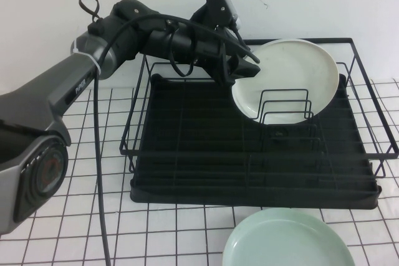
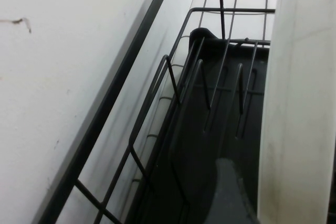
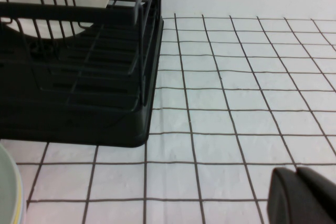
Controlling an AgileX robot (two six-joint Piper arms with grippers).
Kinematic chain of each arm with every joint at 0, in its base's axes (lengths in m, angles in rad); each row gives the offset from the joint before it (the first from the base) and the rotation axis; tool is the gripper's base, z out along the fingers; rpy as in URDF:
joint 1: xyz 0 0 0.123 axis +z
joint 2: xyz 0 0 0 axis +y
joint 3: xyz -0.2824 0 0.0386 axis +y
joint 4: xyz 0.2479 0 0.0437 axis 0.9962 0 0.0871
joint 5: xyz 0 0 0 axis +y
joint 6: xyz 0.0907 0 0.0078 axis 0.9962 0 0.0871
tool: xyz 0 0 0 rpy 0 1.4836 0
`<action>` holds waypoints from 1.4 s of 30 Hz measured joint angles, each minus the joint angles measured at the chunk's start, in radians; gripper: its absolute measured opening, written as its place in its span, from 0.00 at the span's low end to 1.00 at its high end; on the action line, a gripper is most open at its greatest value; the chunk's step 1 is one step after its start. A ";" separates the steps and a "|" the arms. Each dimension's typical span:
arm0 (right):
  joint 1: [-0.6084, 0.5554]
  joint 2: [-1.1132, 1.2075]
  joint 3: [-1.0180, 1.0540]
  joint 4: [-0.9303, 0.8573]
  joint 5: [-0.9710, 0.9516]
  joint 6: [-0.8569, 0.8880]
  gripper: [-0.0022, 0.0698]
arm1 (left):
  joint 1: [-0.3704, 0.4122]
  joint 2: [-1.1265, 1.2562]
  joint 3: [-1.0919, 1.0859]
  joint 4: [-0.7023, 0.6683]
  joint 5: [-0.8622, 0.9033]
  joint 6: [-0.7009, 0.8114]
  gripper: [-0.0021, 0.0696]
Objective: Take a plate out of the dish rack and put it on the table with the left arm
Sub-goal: Grasp the plate from the shelf
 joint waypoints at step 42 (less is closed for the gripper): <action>0.000 0.000 0.000 0.000 0.000 0.000 0.03 | -0.010 0.024 -0.002 -0.007 -0.017 0.003 0.58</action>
